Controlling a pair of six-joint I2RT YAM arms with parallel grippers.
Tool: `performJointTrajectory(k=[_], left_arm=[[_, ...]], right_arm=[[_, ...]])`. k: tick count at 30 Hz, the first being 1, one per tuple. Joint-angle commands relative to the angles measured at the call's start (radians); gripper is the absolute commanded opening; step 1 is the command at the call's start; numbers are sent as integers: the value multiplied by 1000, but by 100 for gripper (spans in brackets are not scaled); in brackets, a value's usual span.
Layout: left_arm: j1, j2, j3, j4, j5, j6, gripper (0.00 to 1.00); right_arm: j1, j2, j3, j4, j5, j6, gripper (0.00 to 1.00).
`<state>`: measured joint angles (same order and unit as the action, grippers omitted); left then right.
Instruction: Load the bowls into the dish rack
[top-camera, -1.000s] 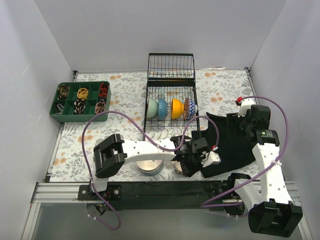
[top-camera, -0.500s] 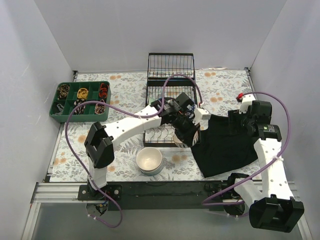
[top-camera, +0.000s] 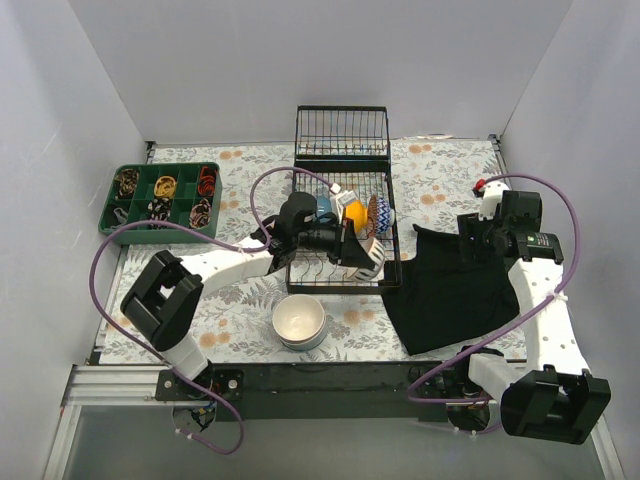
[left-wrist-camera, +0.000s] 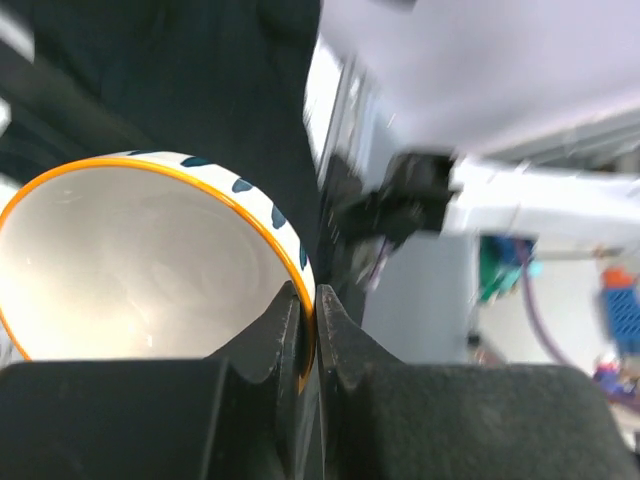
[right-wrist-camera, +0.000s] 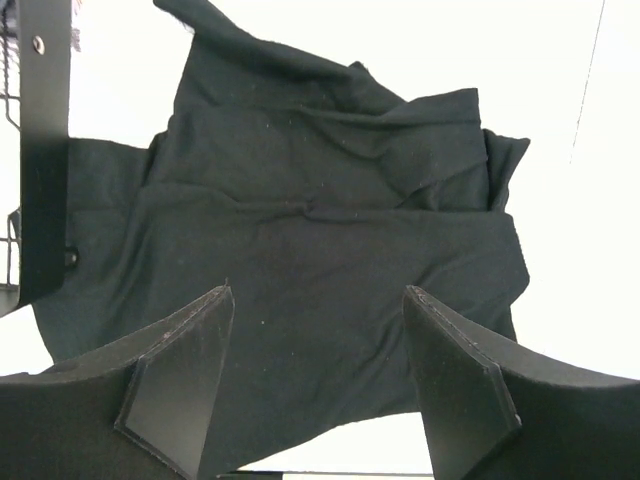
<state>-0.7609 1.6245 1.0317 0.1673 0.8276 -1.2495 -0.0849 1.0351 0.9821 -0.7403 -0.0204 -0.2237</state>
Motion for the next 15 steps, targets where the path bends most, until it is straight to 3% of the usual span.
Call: performJointTrajectory(k=[1,8,15], left_arm=[[3,-15,-33,586,58,-336,0],[9,119,-35,788,8,-507,0],[9,216,-4,781,-134,-622,0]], right_arm=[[-4,8,40,-24,17,-5,76],[-6,22,35,-42,77,-37,76],[-18,33,33,-48,91,-51,76]])
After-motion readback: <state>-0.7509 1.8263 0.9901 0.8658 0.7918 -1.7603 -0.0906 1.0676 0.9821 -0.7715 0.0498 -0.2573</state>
